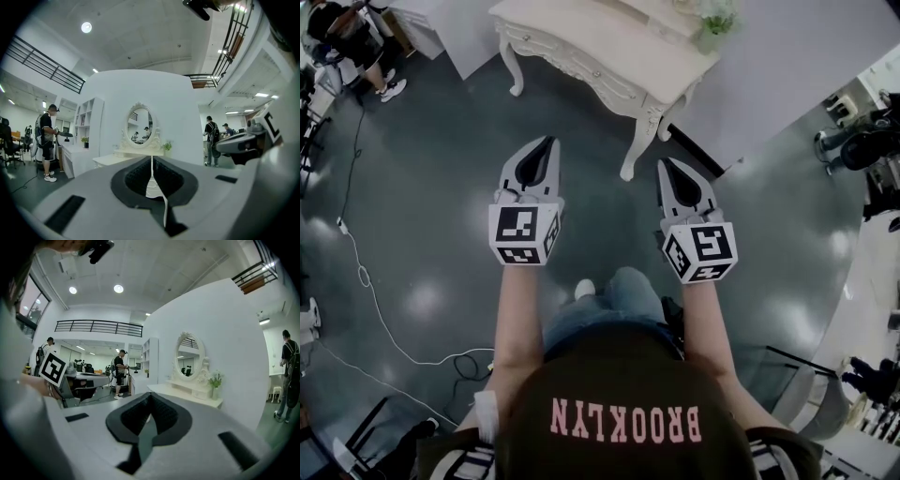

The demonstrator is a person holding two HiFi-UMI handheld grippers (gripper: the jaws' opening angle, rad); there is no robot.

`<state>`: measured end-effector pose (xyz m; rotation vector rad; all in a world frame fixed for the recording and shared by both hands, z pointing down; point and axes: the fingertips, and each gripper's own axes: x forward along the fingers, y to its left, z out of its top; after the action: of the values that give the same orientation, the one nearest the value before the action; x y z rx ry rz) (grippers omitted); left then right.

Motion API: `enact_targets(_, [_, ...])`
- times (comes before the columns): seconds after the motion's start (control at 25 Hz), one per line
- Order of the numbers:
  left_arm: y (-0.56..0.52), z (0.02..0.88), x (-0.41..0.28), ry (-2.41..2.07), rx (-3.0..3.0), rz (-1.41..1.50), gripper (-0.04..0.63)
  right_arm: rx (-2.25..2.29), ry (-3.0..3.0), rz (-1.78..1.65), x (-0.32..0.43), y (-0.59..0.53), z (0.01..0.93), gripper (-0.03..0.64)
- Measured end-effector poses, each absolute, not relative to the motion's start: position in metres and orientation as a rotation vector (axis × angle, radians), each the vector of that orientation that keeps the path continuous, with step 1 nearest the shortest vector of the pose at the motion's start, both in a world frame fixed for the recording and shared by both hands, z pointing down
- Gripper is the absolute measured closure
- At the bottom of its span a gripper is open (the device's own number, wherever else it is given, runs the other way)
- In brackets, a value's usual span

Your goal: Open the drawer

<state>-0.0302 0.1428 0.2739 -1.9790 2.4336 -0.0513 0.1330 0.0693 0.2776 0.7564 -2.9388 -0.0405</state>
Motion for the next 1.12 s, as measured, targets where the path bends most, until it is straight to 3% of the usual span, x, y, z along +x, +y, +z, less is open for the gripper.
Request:
enact_targets(0.44, [0.08, 0.295, -0.062, 2.463, -2.001, -0.093, 0.584, 0.762, -2.956, 0.024, 0.094, -0.004, 0.291, 0.62])
enact_targets(1.12, [-0.1, 0.309, -0.137, 2.534, -1.993, -0.205, 0.583, 0.735, -2.947, 0.119, 0.022, -0.197, 0.295, 0.62])
